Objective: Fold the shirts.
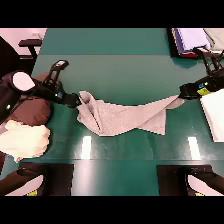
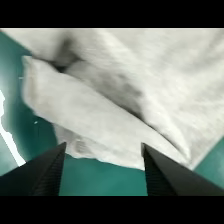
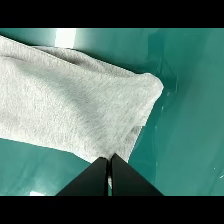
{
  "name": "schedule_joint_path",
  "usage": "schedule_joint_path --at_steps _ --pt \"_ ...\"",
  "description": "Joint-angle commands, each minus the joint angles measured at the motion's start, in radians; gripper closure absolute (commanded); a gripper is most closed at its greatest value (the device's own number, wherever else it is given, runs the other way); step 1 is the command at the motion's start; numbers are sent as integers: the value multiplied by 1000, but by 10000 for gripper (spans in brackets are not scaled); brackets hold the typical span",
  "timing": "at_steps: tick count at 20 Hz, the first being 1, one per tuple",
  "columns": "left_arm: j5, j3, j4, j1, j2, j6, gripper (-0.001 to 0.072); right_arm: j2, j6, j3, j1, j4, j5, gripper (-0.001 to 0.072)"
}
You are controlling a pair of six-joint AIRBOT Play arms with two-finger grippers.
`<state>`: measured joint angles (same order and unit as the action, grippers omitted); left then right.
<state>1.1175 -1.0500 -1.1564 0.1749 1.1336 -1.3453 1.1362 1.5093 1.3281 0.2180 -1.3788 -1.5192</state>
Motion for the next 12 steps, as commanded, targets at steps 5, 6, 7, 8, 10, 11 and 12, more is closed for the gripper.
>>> schedule_joint_path --at_steps 5,6,7,8,10,11,12 --pt "-159 -16 121 -88 270 49 157 69 1 -2 59 0 2 702" --pt "-146 -24 149 -88 288 71 157 80 1 -2 69 -1 2 702" --pt "-132 -29 177 -88 296 100 158 91 1 -2 76 -1 2 702" --pt "-128 -35 196 -88 294 122 159 99 1 -2 75 0 2 702" --pt "-107 -67 197 -88 294 123 427 109 1 -2 75 -1 2 702" --pt "-88 -90 198 -88 294 123 572 108 1 -2 71 -1 2 702" --pt "-67 -116 198 -88 294 123 686 101 1 -2 65 -1 10 702"
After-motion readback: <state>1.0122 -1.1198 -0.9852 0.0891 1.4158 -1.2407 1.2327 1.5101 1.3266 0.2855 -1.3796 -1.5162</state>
